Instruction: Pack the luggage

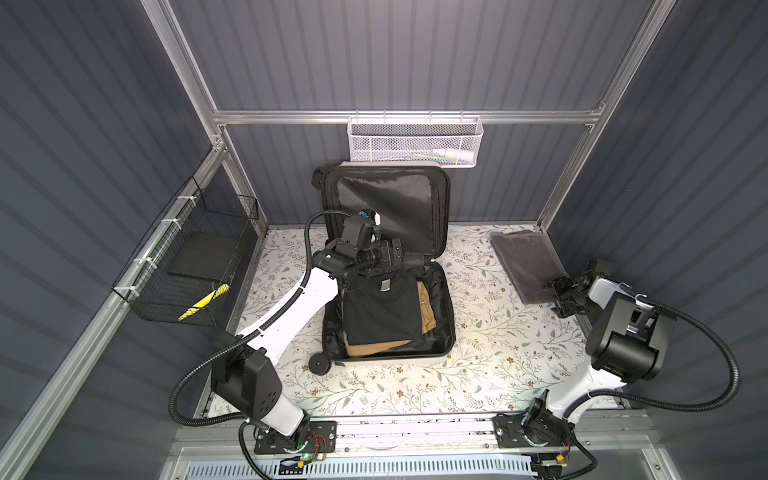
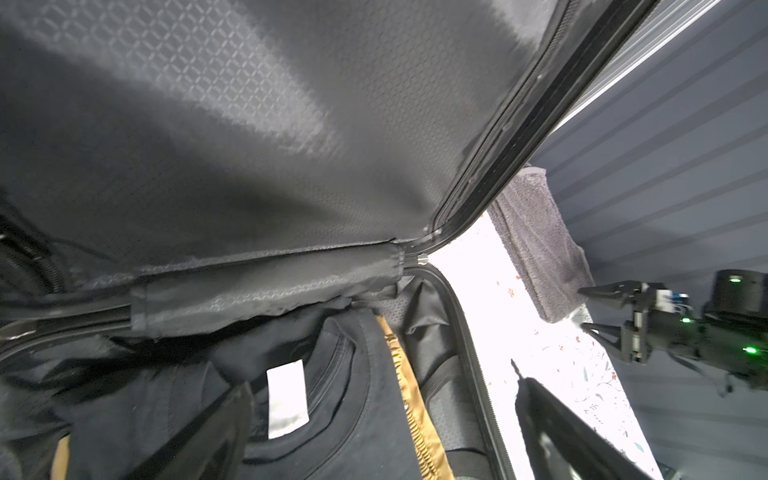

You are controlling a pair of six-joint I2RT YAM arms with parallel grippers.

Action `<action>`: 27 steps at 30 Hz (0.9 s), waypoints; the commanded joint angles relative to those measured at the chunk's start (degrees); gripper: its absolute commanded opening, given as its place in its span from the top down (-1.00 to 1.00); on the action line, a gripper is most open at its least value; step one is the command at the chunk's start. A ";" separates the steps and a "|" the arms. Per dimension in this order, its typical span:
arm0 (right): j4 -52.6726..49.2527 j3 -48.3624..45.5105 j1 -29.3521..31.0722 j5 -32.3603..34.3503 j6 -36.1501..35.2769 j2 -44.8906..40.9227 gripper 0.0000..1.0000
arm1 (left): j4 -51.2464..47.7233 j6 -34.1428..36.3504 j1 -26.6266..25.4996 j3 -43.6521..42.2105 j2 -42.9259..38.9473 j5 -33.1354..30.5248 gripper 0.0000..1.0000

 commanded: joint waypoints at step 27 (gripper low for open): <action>13.64 -16.68 8.17 -7.11 8.52 -7.15 0.96 | -0.42 -1.98 -5.97 4.44 4.89 1.70 -0.99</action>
